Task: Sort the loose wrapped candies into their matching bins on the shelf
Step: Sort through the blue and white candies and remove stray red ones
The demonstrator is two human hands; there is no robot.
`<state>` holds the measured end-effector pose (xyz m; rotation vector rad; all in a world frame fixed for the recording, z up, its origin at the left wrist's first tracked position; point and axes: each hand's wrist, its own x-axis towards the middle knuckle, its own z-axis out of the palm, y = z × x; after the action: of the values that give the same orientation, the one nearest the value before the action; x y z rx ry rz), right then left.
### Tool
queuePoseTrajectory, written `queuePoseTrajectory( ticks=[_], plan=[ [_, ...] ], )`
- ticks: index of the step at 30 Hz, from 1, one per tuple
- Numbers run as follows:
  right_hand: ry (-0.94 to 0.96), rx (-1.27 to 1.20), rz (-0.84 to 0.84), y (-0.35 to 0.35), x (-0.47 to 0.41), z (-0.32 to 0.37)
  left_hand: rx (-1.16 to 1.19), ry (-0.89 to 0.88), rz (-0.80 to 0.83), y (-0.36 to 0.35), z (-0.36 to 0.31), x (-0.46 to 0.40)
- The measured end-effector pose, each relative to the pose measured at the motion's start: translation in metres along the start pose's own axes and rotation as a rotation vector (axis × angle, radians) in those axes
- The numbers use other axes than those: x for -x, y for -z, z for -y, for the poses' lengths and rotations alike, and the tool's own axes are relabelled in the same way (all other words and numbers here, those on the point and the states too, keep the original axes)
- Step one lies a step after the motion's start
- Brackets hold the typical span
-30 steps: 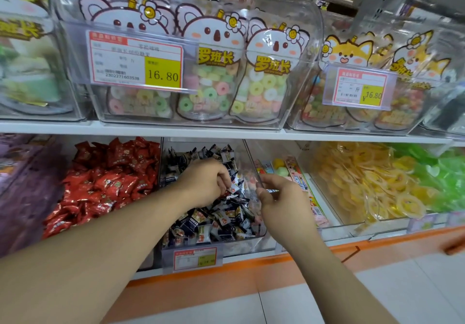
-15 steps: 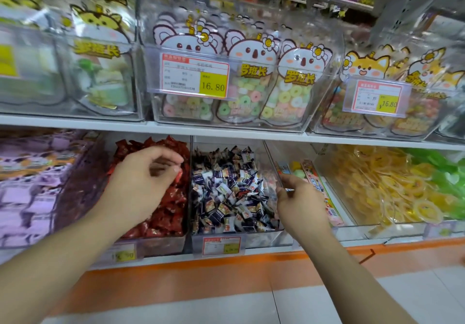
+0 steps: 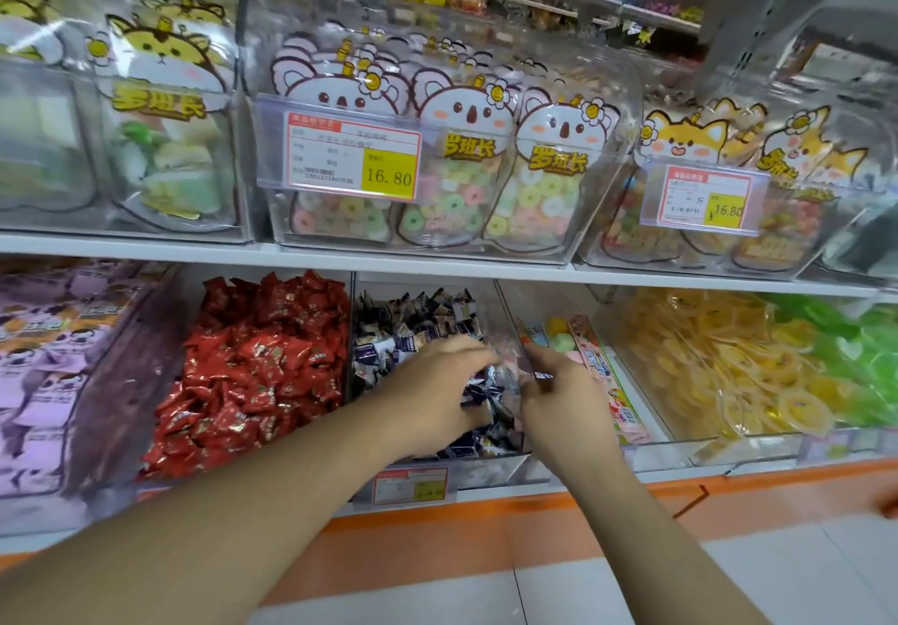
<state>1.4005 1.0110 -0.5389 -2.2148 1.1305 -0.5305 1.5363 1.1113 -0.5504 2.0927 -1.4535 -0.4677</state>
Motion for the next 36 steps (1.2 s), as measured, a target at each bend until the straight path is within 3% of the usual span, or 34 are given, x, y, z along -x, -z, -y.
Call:
queuePoseTrajectory(
  ticks=[2,5,10,16,20,23,25,27,29,36],
  plan=[
    [0.002,-0.003,0.013,0.003,-0.003,-0.004,-0.024,0.081,0.167,-0.013,0.003,-0.019],
    [0.023,-0.001,0.024,0.005,-0.008,-0.007,-0.095,0.061,0.191,-0.018,0.007,-0.032],
    [0.005,0.004,0.028,0.004,-0.012,-0.012,-0.163,-0.083,0.097,-0.014,0.018,-0.039],
    [0.022,-0.026,0.046,0.005,-0.014,-0.017,-0.225,0.018,-0.112,0.013,0.032,-0.045],
    [0.025,-0.022,0.041,0.007,-0.013,-0.018,-0.546,0.134,-0.280,0.025,0.033,-0.045],
    [0.022,-0.040,0.066,0.009,-0.012,-0.017,-0.574,0.038,-0.362,0.020,0.031,-0.044],
    [0.035,-0.067,0.076,0.011,-0.011,-0.017,-0.359,-0.047,-0.262,0.016,0.020,-0.041],
    [0.048,-0.082,0.072,0.012,-0.011,-0.017,-0.201,-0.023,-0.019,0.010,0.011,-0.041],
    [0.062,-0.086,0.074,0.012,-0.010,-0.018,-0.235,0.026,0.164,0.001,0.010,-0.043],
    [0.069,-0.080,0.065,0.012,-0.009,-0.018,-0.378,0.083,0.077,-0.006,0.022,-0.049]
  ],
)
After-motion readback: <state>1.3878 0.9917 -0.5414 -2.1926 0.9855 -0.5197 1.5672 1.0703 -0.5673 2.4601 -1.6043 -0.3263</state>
